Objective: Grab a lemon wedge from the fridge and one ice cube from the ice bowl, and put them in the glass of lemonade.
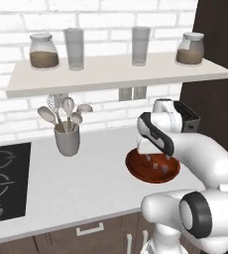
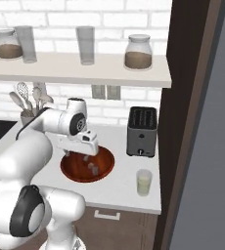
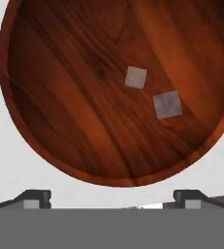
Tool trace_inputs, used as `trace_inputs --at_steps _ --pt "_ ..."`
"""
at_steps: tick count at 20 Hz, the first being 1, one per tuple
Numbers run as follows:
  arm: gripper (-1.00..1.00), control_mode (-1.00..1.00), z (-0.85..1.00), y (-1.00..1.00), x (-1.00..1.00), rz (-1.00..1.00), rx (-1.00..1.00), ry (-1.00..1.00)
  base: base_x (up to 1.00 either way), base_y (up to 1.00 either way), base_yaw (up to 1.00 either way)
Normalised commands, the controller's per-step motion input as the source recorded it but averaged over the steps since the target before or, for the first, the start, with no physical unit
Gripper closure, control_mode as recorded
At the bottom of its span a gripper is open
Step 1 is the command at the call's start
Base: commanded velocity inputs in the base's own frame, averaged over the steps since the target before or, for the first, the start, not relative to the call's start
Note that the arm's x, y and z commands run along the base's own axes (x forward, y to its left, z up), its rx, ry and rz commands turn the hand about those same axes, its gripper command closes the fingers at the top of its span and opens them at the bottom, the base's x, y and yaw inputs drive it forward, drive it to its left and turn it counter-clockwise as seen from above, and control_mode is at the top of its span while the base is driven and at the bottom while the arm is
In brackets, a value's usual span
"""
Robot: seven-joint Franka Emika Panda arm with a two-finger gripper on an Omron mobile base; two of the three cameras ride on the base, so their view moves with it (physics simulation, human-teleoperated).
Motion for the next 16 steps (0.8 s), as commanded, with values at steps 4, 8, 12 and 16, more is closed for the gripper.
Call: trace_inputs --at_steps 4,8,12,16 --pt "-1.00 -1.00 -0.33 0.00 0.40 0.00 0.00 -0.14 0.00 0.00 0.00" --pt "-1.00 -1.00 -0.22 -0.03 0.35 0.00 0.00 -0.01 0.00 0.00 0.00" --pt "-1.00 -1.00 -0.24 -0.25 0.23 0.00 -0.01 0.02 0.00 0.00 0.00" --pt "-1.00 -1.00 -0.27 -0.10 0.00 0.00 -0.01 0.01 0.00 0.00 0.00"
